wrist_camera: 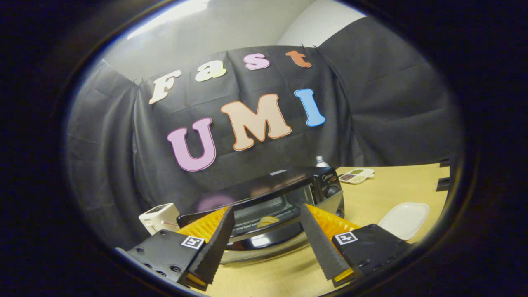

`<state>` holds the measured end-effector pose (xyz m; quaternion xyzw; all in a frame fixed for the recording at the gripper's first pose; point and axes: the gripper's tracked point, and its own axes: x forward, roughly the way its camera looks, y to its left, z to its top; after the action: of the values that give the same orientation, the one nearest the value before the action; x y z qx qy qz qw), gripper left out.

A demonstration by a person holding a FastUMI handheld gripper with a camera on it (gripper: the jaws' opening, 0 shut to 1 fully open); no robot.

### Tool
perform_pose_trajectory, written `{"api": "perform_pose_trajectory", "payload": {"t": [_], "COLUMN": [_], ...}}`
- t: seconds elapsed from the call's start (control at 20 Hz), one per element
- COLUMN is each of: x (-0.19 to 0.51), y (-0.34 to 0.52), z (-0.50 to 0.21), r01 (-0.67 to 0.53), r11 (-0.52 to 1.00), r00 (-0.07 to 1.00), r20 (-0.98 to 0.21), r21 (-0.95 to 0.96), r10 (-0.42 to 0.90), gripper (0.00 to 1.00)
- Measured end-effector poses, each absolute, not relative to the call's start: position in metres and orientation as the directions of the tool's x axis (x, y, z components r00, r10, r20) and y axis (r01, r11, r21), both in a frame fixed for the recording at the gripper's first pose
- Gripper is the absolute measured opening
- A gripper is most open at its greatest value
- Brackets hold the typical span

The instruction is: Open the toaster oven, put the food inside, and close the toaster oven door.

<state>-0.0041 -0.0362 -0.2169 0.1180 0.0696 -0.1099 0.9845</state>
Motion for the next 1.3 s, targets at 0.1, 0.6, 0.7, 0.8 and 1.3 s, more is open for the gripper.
{"api": "perform_pose_trajectory", "payload": {"t": [0.1, 0.6, 0.7, 0.8, 1.3], "x": [0.003, 0.045, 0.053, 0.061, 0.046], "y": [-0.038, -0.031, -0.032, -0.032, -0.053], "z": [-0.213, -0.206, -0.206, -0.207, -0.172], "r01": [0.231, 0.177, 0.171, 0.161, 0.199], "r11": [0.950, 0.952, 0.953, 0.953, 0.945], "r00": [0.968, 0.982, 0.983, 0.984, 0.980], "r20": [-0.151, -0.110, -0.111, -0.113, -0.073], "r21": [0.209, 0.251, 0.249, 0.258, 0.259], "r10": [-0.202, -0.154, -0.147, -0.135, -0.186], "gripper": [0.98, 0.97, 0.97, 0.97, 0.96]}}
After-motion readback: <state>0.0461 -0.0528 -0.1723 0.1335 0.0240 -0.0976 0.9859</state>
